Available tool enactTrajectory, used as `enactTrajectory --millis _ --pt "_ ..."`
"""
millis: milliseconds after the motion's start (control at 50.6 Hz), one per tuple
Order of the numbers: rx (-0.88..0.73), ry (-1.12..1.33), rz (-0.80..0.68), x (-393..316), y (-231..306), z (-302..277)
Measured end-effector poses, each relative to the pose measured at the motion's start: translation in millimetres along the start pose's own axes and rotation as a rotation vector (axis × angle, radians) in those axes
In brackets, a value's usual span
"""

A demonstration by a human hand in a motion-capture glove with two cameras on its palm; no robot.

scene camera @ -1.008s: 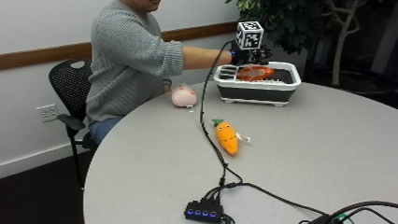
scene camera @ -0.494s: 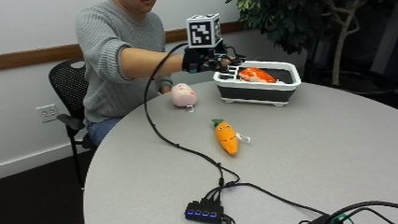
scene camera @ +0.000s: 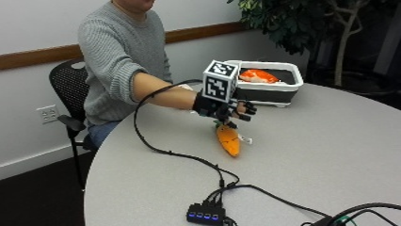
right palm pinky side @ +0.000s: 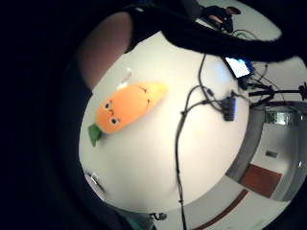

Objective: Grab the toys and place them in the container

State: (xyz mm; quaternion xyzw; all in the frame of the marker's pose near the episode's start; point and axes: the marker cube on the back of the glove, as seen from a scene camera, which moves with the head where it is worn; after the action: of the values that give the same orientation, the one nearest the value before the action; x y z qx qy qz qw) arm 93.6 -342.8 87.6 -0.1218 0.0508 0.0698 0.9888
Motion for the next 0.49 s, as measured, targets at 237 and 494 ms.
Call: enactTrajectory --millis 237,494 --pt "-0.126 -0.018 0.078 17.7 -10.3 76.8" --pt "-0.038 0.039 0.075 19.3 -8.5 91.8"
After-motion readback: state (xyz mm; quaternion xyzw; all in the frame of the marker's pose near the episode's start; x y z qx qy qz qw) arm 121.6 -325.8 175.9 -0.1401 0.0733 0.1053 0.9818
